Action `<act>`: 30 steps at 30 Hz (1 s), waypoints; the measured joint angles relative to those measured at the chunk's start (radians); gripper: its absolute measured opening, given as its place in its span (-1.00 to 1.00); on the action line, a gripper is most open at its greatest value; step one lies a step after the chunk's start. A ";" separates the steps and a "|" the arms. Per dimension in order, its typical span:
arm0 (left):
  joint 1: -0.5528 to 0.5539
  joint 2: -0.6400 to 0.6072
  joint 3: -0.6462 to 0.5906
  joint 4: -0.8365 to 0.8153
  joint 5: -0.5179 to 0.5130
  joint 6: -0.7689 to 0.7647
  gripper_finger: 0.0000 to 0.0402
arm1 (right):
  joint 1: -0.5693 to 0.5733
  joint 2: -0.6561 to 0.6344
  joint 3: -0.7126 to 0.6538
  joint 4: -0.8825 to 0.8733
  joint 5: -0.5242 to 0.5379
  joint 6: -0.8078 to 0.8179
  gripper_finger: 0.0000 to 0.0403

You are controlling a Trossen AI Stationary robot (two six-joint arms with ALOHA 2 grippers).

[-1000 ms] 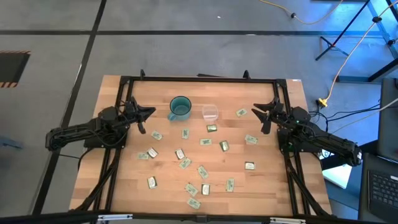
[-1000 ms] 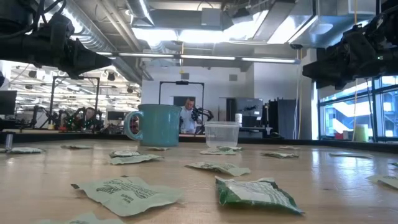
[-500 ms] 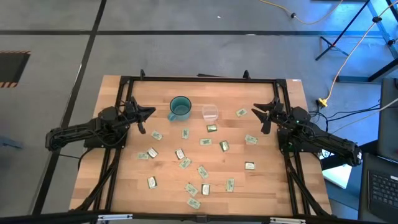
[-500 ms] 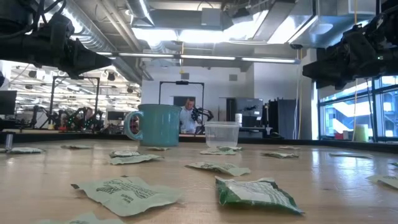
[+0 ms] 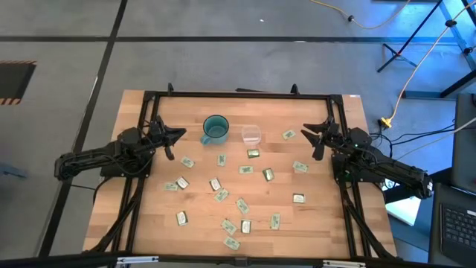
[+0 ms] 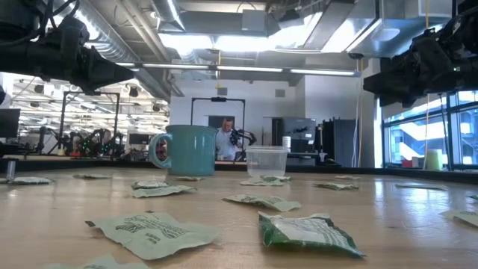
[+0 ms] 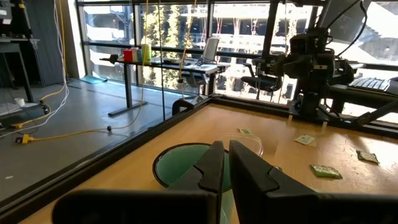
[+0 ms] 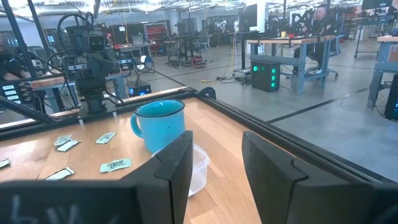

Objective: Pick and place items into bin
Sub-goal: Put the white stevia packet into the transparent bin

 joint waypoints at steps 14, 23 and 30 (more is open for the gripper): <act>0.000 0.000 0.000 0.000 0.000 0.000 -0.90 | 0.000 0.000 0.000 -0.005 0.000 0.000 -0.29; 0.000 0.000 0.000 0.000 0.000 0.000 -0.90 | 0.000 0.028 0.006 -0.018 -0.056 0.000 -0.29; 0.000 0.000 0.000 0.000 -0.001 0.000 -0.90 | 0.000 0.219 0.099 -0.081 -0.043 0.031 -0.29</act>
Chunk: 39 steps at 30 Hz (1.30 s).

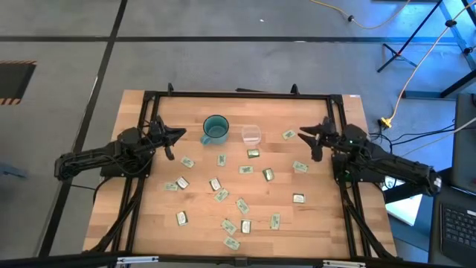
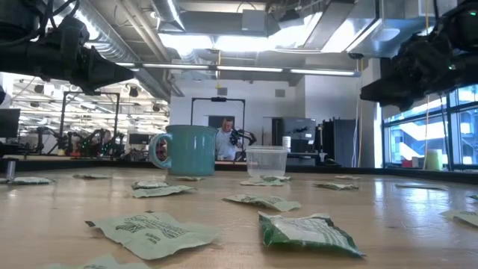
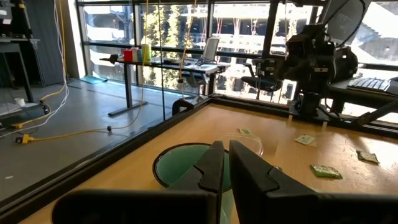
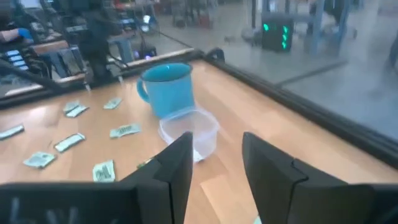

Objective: Pick and place items into bin
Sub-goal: Put the white stevia packet into the transparent bin

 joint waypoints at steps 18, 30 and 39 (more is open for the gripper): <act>0.000 0.000 0.000 0.000 -0.002 0.000 -0.90 | -0.001 0.861 0.420 -0.229 0.018 0.104 -0.63; 0.000 0.000 0.000 0.000 -0.002 0.000 -0.90 | -0.002 1.097 0.528 -0.346 0.124 0.130 -0.62; 0.000 0.000 0.000 0.000 -0.002 0.000 -0.90 | -0.052 1.194 0.528 -0.337 0.160 0.152 -0.56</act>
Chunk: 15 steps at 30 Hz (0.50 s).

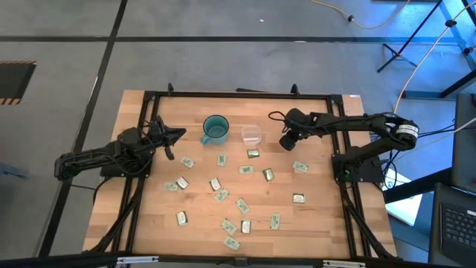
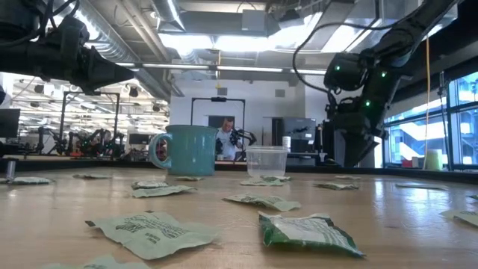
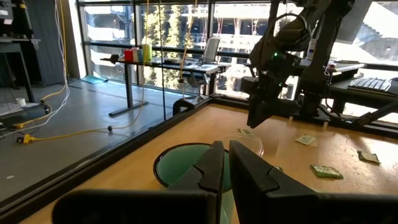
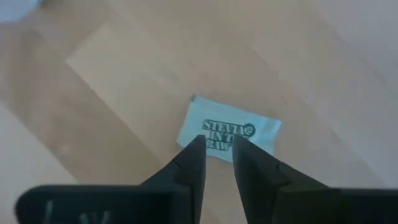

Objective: Pick and place items into bin
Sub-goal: Put the white stevia packet into the transparent bin

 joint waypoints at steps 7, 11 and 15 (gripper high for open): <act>0.000 0.000 0.000 0.000 0.000 0.000 -0.90 | -0.015 0.028 0.000 0.023 -0.001 -0.032 -0.39; 0.000 0.000 0.000 0.000 0.000 0.000 -0.90 | -0.015 0.028 0.000 0.048 -0.002 -0.053 -0.23; 0.000 0.000 0.000 0.000 0.000 0.000 -0.90 | -0.015 0.028 0.000 0.058 -0.002 -0.060 -0.05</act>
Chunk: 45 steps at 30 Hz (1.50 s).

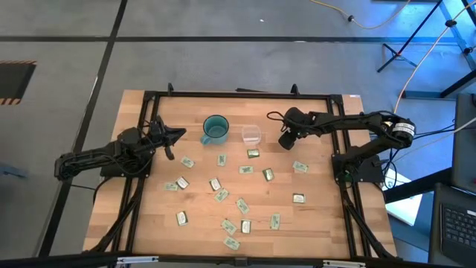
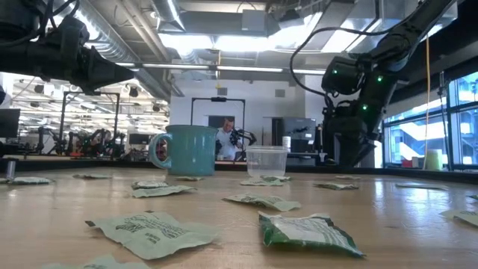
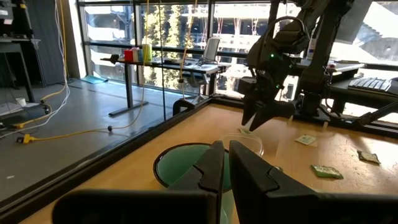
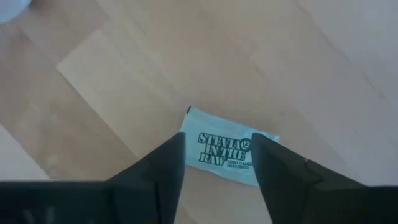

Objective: Pick and place items into bin
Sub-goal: Put the white stevia packet into the transparent bin

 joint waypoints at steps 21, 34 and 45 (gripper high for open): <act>0.000 0.000 0.000 0.000 0.000 0.000 -0.90 | -0.013 0.000 0.000 -0.012 0.000 0.112 -0.04; 0.000 0.000 0.000 0.000 0.000 0.000 -0.90 | -0.013 0.000 -0.001 -0.104 -0.001 0.196 -0.04; 0.000 0.000 0.000 0.000 0.000 0.000 -0.90 | -0.013 0.000 -0.001 -0.090 0.074 0.218 -0.04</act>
